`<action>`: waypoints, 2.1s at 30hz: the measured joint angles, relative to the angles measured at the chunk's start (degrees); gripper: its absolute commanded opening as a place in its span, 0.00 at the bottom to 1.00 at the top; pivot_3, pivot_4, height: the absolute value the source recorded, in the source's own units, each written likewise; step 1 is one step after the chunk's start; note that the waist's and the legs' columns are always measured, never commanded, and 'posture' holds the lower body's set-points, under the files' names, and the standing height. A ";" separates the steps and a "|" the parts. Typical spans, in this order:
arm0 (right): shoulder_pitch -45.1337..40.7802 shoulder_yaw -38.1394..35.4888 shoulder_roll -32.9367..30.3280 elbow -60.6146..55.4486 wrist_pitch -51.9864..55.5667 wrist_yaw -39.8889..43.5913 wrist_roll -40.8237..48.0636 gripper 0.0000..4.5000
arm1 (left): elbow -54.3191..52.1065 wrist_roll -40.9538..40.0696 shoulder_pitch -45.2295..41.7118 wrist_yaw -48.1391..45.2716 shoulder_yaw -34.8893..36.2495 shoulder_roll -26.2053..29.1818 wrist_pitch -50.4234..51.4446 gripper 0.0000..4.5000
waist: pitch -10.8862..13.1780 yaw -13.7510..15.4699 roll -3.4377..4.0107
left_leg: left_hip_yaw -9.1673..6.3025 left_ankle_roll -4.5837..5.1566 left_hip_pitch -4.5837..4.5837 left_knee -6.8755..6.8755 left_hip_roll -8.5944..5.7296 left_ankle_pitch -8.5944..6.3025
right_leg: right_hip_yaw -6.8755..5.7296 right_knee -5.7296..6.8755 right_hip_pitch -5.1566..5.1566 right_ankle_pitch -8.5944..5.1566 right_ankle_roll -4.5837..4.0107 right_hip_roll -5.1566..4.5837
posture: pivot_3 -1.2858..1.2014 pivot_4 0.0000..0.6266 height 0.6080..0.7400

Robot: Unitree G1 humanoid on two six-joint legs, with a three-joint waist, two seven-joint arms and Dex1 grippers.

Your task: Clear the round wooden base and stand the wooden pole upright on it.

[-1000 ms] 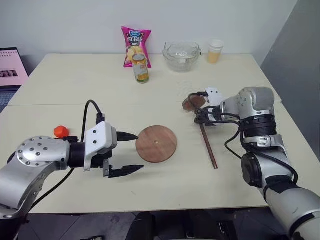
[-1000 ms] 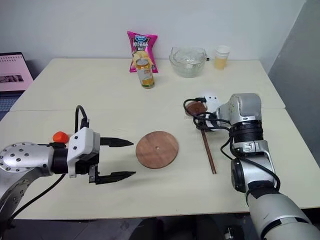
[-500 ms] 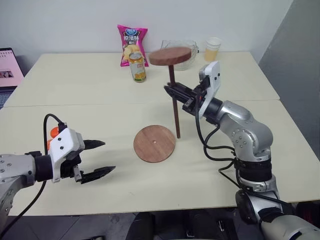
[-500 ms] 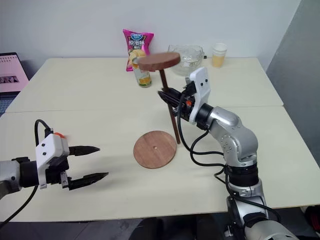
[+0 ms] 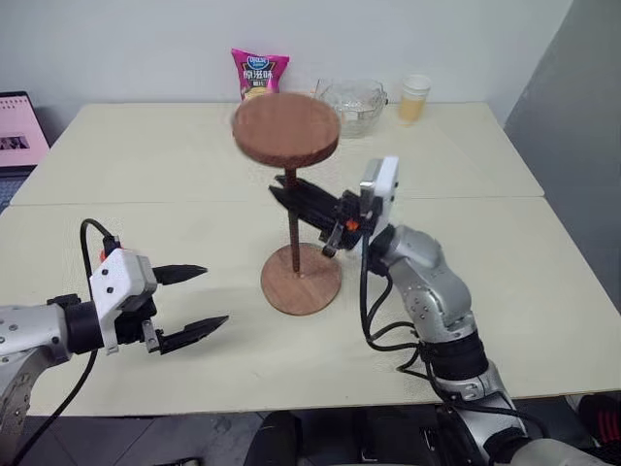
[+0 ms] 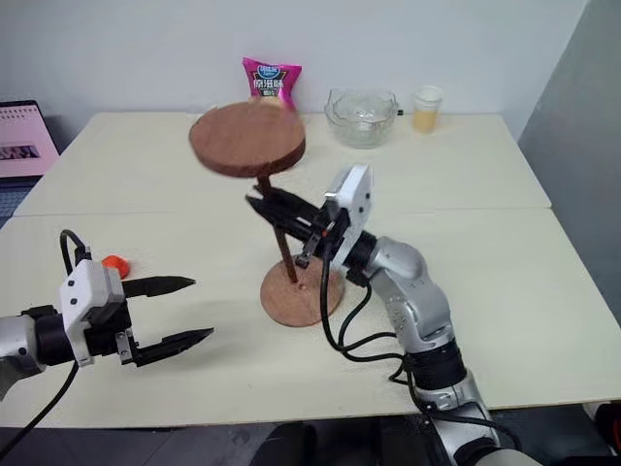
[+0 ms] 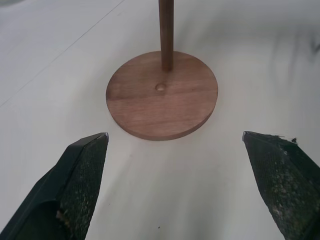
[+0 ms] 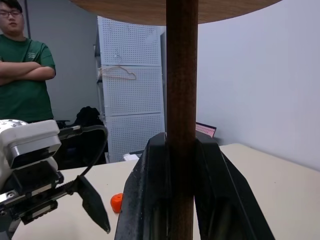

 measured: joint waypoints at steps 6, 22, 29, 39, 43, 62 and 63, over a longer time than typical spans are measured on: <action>1.23 1.69 0.03 2.22 -4.28 0.51 -1.30 0.05 | 0.01 -0.01 0.67 -0.50 -1.42 -0.61 -0.69 1.00 | -0.01 0.00 -0.01 | 0.00 0.00 0.02 0.00 0.00 0.00 | 0.00 0.00 0.00 0.00 0.00 0.00 | 0.52 0.24 1.00; 1.23 2.39 -0.34 7.80 -10.40 0.56 -4.07 0.05 | 0.91 2.33 -1.83 -1.63 -6.19 -0.70 -4.28 1.00 | -0.02 0.01 -0.03 | 0.01 0.00 0.01 0.02 0.00 0.00 | 0.00 0.02 0.01 0.00 -0.01 0.00 | 0.52 0.24 1.00; 2.23 3.35 -0.39 9.17 -11.43 0.65 -5.04 0.05 | 2.98 3.28 -2.32 -1.78 -7.83 -0.75 -5.52 1.00 | -0.03 0.02 -0.05 | 0.00 0.00 0.01 0.03 0.00 0.00 | 0.00 0.02 0.01 0.00 -0.01 0.00 | 0.52 0.24 1.00; 2.43 3.33 -0.66 9.97 -13.48 0.56 -5.64 0.05 | 4.22 4.05 -2.88 -1.98 -9.13 -0.92 -7.90 1.00 | -0.04 0.01 -0.07 | 0.01 0.00 0.02 0.04 -0.01 0.00 | 0.00 0.03 0.01 0.01 -0.01 0.00 | 0.52 0.24 1.00; 2.51 3.34 -0.65 10.00 -13.70 0.43 -5.75 0.05 | 5.45 4.29 -3.21 -2.50 -9.84 -0.92 -8.80 1.00 | -0.04 0.01 -0.07 | 0.01 0.00 0.02 0.04 0.00 0.00 | 0.00 0.04 0.01 0.01 -0.01 0.00 | 0.52 0.24 1.00; 3.10 4.64 -0.01 10.03 -15.61 -0.68 -8.00 0.05 | 6.10 4.70 -4.23 -3.02 -10.29 -0.94 -10.04 1.00 | -0.09 0.01 -0.10 | 0.01 0.00 0.06 0.06 -0.01 0.00 | 0.01 0.12 0.02 0.00 -0.01 0.00 | 0.52 0.24 1.00; 3.10 4.68 0.00 10.04 -15.68 -0.74 -8.03 0.05 | 6.13 4.70 -4.25 -3.02 -10.31 -0.94 -10.07 1.00 | -0.09 0.01 -0.10 | 0.01 0.00 0.06 0.06 -0.01 0.00 | 0.01 0.12 0.02 0.00 -0.01 0.00 | 0.52 0.24 1.00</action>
